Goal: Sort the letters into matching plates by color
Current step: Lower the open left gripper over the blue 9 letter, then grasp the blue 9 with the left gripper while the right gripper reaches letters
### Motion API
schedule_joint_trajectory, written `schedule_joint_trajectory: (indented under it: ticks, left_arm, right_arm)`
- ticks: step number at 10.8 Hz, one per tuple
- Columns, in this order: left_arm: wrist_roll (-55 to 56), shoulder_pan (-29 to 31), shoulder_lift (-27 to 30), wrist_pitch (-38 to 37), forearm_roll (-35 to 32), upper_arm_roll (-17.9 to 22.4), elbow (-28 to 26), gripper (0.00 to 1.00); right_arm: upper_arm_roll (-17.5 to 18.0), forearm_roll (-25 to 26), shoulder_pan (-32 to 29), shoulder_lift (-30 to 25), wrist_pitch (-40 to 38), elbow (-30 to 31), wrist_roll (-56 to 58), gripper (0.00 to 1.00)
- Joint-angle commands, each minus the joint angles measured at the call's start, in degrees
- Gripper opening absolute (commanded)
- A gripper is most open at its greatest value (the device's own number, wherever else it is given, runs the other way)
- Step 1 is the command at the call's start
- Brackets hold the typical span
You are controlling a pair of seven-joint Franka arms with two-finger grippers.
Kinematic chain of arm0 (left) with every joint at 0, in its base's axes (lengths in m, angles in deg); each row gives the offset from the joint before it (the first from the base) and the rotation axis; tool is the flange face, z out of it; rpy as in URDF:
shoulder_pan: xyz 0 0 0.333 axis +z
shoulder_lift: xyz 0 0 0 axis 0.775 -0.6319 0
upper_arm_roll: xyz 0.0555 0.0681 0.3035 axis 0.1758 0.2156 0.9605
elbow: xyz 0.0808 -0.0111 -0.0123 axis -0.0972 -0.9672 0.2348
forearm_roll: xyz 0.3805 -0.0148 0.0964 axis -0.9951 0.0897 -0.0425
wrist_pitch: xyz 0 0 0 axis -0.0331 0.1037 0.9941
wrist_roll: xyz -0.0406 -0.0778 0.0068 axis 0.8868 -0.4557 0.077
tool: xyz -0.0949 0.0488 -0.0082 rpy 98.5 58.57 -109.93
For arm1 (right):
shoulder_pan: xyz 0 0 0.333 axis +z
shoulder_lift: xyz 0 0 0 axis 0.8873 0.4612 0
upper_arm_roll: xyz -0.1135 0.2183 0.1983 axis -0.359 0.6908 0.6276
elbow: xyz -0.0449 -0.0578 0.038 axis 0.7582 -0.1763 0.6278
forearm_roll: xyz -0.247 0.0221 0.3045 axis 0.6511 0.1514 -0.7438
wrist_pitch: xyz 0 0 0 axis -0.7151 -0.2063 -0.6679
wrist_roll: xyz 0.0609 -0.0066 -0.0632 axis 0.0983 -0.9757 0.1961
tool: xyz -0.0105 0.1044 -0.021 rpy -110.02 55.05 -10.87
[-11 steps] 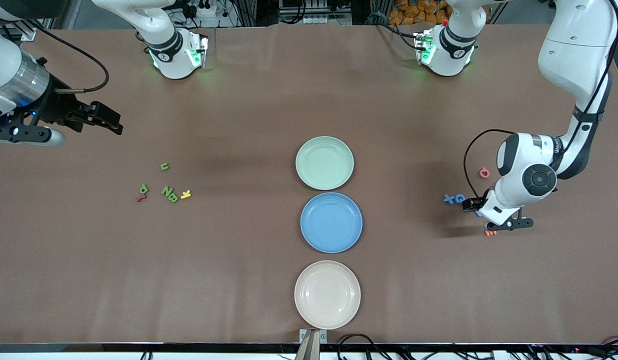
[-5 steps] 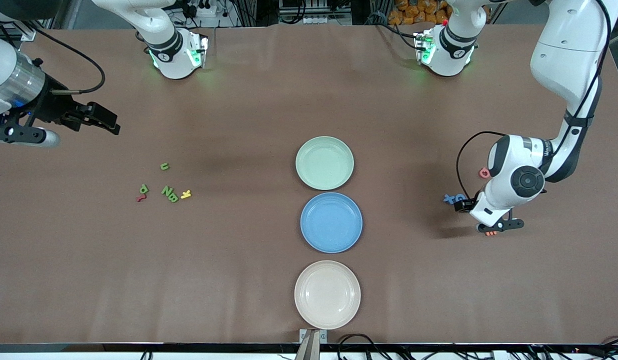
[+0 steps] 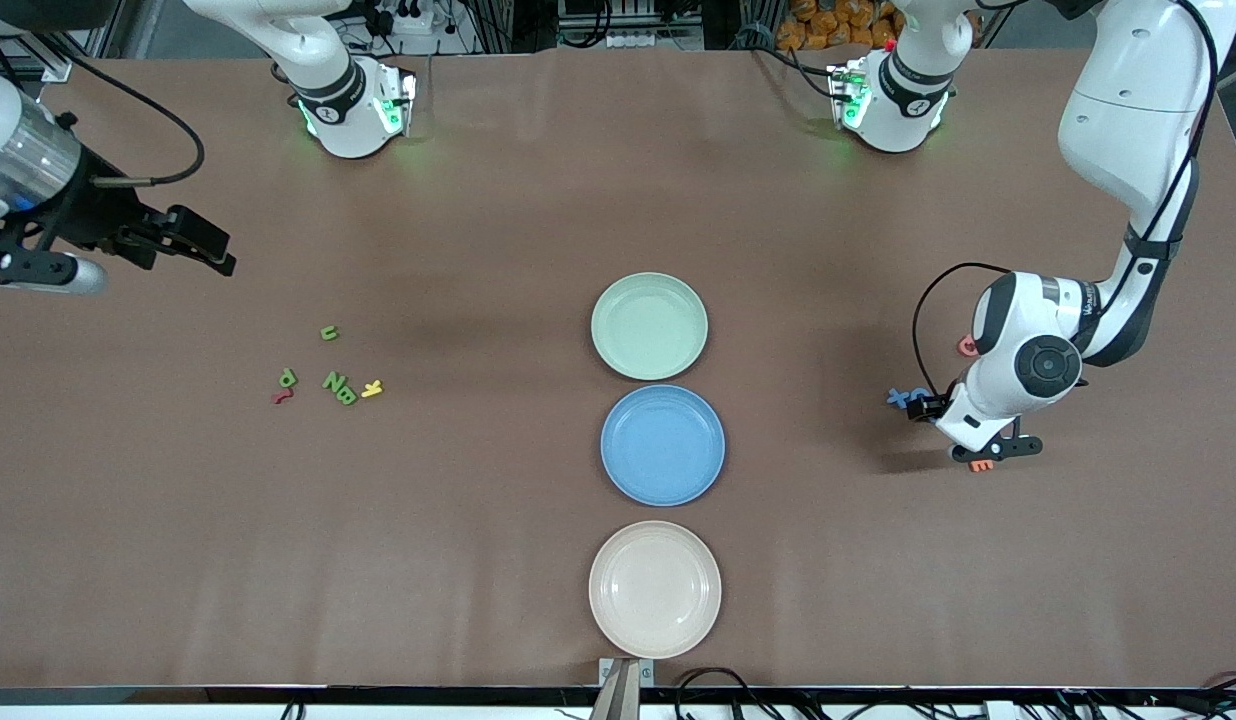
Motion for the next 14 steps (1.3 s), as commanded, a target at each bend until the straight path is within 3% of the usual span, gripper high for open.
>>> schedule_joint_trajectory:
  ticks: [1, 3, 8, 14]
  left_arm:
    - [1.8, 0.3, 2.3, -4.3, -2.7, 0.0, -2.9, 1.00]
    - [1.8, 0.2, 3.9, -5.8, -2.7, -0.1, -4.6, 1.00]
    - [2.9, -0.5, 2.4, -4.4, -1.8, -0.7, -0.8, 1.00]
    - [3.9, 0.1, 0.4, 7.8, 2.7, -1.2, -2.8, 1.00]
  right_arm:
    - [-1.7, -0.2, 0.2, 1.5, -0.5, -2.5, -1.0, 1.00]
    - [-2.2, -0.2, 0.1, 2.3, 0.0, -2.6, -1.0, 1.00]
    - [-3.9, 0.2, -0.3, 2.7, 2.9, -3.6, -0.9, 1.00]
    - [-3.6, 5.2, 0.3, 3.3, 4.1, -3.6, -0.8, 1.00]
